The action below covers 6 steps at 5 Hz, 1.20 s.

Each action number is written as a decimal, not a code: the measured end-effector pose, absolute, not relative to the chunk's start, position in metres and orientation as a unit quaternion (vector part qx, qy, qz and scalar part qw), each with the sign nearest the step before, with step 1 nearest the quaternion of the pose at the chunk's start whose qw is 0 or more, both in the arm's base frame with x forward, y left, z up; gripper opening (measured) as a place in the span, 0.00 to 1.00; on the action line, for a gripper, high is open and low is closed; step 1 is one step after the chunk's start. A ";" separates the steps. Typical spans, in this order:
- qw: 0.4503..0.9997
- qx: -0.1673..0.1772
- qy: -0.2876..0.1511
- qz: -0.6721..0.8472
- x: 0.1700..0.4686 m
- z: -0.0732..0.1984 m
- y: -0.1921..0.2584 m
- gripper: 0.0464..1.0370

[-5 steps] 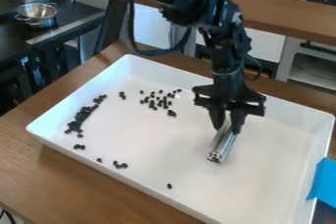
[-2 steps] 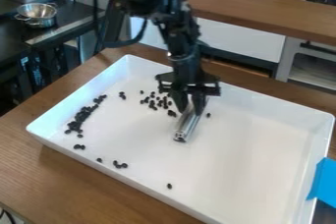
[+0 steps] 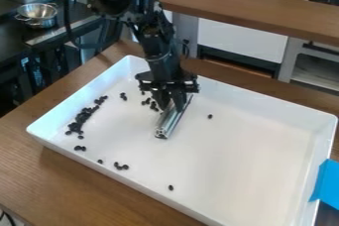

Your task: Sweep into pile

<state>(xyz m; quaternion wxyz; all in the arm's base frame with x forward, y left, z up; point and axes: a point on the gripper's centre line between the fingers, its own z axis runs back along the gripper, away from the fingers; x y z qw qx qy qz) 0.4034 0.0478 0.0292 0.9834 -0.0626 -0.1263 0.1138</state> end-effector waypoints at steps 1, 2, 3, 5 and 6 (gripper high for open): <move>0.982 -0.058 -0.128 0.129 0.398 0.029 0.080 0.29; 0.979 -0.051 -0.123 0.157 0.388 0.029 0.111 0.29; 0.980 -0.039 -0.107 0.163 0.380 0.030 0.128 0.29; 0.964 -0.149 -0.113 0.188 0.359 0.050 0.092 0.29; 0.952 -0.226 -0.114 0.171 0.355 0.085 0.056 0.29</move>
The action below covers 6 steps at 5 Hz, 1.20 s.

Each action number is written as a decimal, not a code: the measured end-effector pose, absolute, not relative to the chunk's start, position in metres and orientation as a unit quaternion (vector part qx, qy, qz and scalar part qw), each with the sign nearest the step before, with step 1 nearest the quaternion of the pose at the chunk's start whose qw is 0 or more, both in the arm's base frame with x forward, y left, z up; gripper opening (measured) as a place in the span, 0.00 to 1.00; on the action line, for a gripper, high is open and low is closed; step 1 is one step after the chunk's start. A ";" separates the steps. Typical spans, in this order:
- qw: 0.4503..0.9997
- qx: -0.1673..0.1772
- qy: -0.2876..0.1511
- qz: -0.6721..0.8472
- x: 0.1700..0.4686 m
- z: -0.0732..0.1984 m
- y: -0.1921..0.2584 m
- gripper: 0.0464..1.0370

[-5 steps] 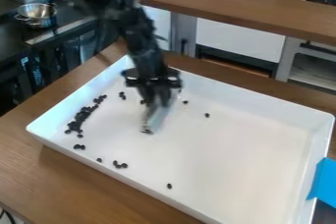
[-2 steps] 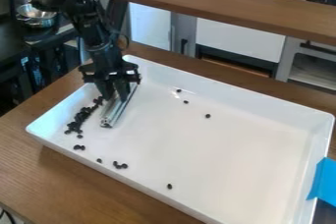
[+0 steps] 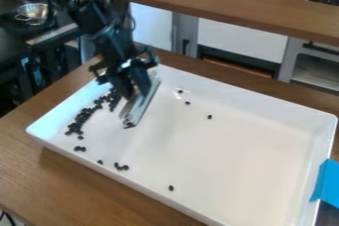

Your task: Sweep into pile

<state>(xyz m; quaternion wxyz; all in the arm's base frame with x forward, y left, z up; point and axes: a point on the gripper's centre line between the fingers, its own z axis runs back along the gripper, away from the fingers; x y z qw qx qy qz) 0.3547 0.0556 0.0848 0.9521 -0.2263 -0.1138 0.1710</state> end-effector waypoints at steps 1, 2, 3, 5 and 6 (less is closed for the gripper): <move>0.938 -0.272 -0.112 0.186 0.347 0.102 0.016 0.29; 0.942 -0.263 -0.101 0.184 0.348 0.094 -0.021 0.29; 0.953 -0.231 -0.102 0.164 0.346 0.084 -0.047 0.29; 0.967 -0.185 -0.124 0.128 0.329 0.049 -0.073 0.29; 0.969 -0.165 -0.131 0.125 0.324 0.034 -0.070 0.29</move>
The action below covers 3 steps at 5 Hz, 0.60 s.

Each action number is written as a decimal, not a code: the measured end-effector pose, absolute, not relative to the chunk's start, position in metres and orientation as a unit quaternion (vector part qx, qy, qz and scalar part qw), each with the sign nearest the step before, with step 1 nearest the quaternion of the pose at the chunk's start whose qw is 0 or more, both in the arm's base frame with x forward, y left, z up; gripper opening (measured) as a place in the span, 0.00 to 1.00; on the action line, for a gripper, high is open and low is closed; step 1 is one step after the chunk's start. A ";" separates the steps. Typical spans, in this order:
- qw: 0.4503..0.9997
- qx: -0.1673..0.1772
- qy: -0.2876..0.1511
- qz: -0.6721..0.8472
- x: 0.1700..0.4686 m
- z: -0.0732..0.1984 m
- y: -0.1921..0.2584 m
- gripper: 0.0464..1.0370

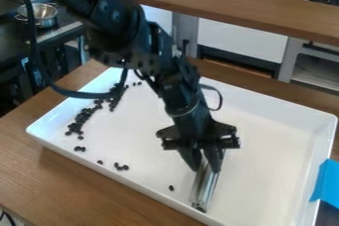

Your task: Sweep into pile

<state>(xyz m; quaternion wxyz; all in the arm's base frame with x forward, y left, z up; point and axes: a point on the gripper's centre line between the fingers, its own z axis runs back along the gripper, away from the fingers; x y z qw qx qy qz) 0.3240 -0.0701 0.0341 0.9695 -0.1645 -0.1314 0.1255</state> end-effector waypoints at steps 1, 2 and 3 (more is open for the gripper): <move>0.971 -0.152 -0.137 0.120 0.321 0.029 -0.066 0.29; 0.976 -0.128 -0.139 0.105 0.319 0.026 -0.057 0.29; 0.982 -0.102 -0.132 0.088 0.319 0.026 -0.047 0.29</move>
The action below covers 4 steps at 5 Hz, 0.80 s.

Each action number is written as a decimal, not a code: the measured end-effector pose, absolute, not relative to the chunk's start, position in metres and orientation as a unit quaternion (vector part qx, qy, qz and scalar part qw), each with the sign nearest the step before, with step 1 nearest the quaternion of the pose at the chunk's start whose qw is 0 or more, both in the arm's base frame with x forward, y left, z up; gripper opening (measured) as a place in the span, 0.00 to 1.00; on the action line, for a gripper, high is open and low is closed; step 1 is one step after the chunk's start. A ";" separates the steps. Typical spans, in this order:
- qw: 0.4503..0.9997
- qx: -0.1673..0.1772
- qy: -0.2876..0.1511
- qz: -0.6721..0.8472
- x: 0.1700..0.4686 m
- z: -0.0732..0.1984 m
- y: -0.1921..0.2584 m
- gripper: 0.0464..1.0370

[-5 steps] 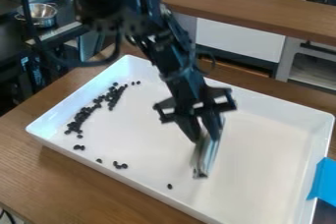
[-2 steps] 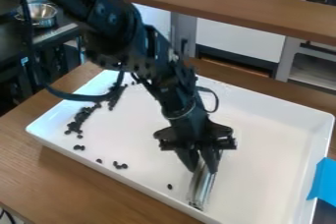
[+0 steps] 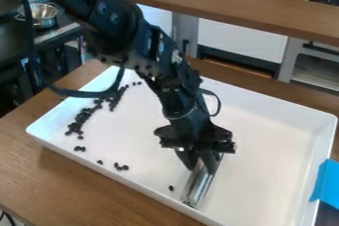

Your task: Sweep into pile

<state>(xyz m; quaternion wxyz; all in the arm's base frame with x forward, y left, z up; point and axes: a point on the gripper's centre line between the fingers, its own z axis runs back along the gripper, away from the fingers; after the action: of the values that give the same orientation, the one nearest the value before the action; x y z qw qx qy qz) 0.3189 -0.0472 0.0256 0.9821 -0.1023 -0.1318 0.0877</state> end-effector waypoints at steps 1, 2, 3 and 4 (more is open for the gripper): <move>0.987 -0.064 -0.122 0.084 0.321 0.027 -0.018 0.29; 0.989 -0.045 -0.115 0.080 0.318 0.026 0.001 0.29; 0.990 -0.040 -0.108 0.086 0.305 0.025 0.029 0.29; 0.991 -0.045 -0.102 0.068 0.287 0.025 0.050 0.29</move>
<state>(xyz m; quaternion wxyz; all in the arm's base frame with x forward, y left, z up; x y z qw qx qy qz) 0.2865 0.0500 0.0246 0.9915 -0.0446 -0.1018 0.0678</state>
